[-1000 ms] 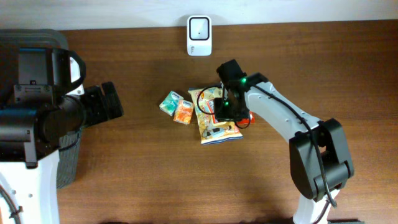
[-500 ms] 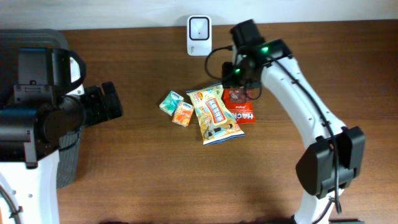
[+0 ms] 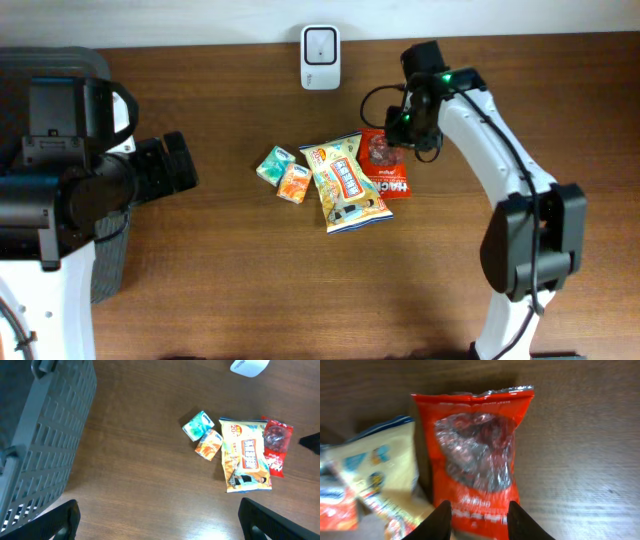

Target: Scan the item barcode

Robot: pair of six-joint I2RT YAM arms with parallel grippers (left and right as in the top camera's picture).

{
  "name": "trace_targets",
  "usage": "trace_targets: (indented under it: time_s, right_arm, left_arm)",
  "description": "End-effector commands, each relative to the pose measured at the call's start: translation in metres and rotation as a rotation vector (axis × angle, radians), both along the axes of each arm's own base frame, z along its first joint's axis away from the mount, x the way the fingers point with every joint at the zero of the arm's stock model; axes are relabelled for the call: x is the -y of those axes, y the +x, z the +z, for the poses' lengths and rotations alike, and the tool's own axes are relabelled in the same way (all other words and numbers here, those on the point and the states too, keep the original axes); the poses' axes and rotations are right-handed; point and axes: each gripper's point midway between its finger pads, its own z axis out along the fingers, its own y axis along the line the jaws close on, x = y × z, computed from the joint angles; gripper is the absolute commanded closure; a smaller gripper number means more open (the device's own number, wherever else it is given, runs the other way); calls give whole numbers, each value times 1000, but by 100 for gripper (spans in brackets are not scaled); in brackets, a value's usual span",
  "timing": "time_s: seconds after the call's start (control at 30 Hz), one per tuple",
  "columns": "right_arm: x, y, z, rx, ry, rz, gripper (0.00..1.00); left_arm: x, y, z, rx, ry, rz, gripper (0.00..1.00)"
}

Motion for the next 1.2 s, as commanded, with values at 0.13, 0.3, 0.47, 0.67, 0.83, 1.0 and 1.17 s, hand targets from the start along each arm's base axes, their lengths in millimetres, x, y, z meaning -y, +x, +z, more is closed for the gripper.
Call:
trace_targets:
  time_s: [0.13,0.3,0.47,0.67,0.83,1.0,1.17]
  right_arm:
    - [0,-6,-58,-100,-23,-4,35]
    - [-1,-10,-82,-150,-26,-2,28]
    - [-1,-11,-86,-162,-28,-3,96]
    - [7,-2,-52,-156,-1,-29,96]
    - [10,5,32,-169,187,-69,96]
    - [-1,-2,88,-194,429,-84,96]
    - [2,-6,93,-205,436,-78,96]
  left_arm:
    - [-1,0,2,7,-3,2,1]
    - [-1,0,2,6,-3,2,1]
    - [-1,0,2,6,-3,2,1]
    - [-1,0,2,6,-3,2,1]
    - [-1,0,2,6,-3,2,1]
    - [-1,0,2,6,-3,2,1]
    - [-1,0,2,6,-3,2,1]
